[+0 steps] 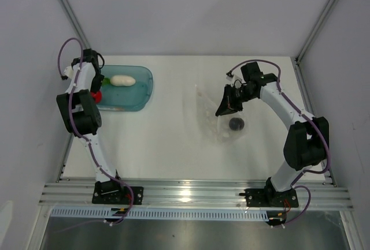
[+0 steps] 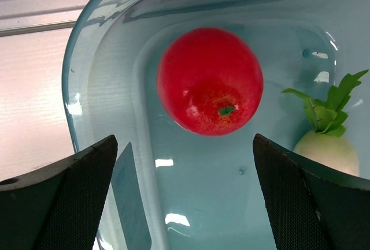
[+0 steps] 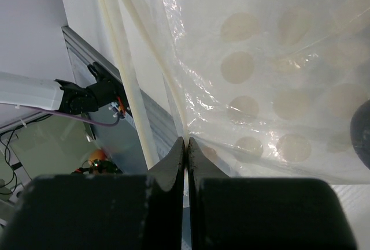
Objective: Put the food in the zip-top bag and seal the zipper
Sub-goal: Pick up the fake vegetable from the bin.
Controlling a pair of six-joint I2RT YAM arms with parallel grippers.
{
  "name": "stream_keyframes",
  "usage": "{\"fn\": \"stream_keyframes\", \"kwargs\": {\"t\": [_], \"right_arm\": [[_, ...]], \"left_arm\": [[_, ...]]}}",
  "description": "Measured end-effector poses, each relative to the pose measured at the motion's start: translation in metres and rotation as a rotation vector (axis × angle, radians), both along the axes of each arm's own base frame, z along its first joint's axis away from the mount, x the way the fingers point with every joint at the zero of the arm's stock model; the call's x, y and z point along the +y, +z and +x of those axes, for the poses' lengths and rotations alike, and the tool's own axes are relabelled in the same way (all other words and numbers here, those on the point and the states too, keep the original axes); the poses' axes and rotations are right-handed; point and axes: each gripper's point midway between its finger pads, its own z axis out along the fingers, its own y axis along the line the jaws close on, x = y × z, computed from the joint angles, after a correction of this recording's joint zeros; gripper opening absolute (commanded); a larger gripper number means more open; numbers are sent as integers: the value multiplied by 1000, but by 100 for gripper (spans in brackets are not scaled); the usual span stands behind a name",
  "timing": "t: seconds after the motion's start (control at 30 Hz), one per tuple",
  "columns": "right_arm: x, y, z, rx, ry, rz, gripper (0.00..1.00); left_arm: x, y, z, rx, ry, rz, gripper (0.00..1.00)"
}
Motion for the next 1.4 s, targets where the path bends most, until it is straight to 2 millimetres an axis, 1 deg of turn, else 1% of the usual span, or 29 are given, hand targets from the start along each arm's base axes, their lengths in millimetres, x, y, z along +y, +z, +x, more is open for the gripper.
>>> {"fn": "stream_keyframes", "kwargs": {"t": [0.13, 0.37, 0.63, 1.03, 1.4], "right_arm": [[-2, 0, 2, 4, -8, 5, 0], [-5, 0, 4, 7, -16, 12, 0], [-11, -4, 5, 19, -35, 13, 0], [-12, -7, 9, 23, -43, 17, 0], [-15, -10, 11, 31, -52, 16, 0]], "left_arm": [[2, 0, 4, 3, 20, -11, 99], [7, -7, 10, 30, 52, -36, 99], [8, -16, 0, 65, 101, -69, 99], [15, -28, 1, 71, 146, -130, 100], [19, -26, -1, 75, 181, -154, 99]]}}
